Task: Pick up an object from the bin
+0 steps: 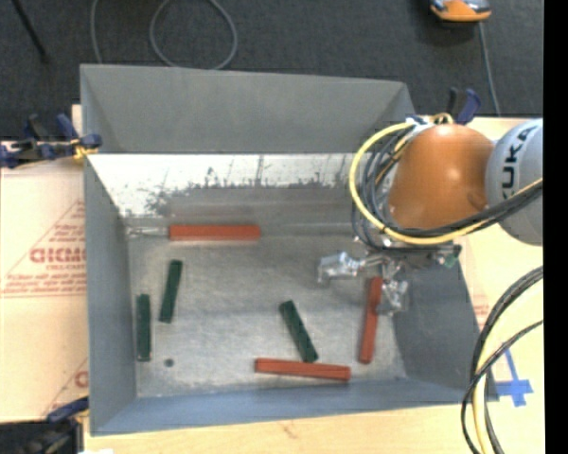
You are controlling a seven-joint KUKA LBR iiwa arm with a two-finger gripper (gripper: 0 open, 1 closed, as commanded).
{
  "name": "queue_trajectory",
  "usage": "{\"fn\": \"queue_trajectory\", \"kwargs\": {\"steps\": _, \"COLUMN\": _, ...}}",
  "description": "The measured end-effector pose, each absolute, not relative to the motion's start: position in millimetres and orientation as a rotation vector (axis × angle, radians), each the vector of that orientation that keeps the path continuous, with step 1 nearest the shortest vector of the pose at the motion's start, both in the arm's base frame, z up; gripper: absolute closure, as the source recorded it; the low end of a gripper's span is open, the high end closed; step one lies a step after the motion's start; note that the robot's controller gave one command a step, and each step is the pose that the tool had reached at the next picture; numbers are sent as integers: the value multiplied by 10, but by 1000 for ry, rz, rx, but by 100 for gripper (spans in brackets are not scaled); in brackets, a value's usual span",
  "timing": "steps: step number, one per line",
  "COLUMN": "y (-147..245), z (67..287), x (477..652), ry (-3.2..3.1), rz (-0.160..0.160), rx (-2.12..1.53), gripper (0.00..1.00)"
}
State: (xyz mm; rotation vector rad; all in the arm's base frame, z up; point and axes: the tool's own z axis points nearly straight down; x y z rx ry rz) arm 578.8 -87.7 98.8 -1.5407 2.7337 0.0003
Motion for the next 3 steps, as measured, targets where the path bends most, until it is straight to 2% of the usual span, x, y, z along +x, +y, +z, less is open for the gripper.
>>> {"fn": "queue_trajectory", "kwargs": {"steps": 1, "y": -1029, "z": 726, "x": 6006, "ry": 2209, "rz": -6, "rx": -2219, "gripper": 0}}
{"fn": "queue_trajectory", "kwargs": {"steps": 2, "y": -1041, "z": 730, "x": 6006, "ry": 2215, "rz": -7, "rx": -2217, "gripper": 100}}
{"fn": "queue_trajectory", "kwargs": {"steps": 3, "y": -1132, "z": 2085, "x": 6057, "ry": 2241, "rz": -14, "rx": -2192, "gripper": 100}}
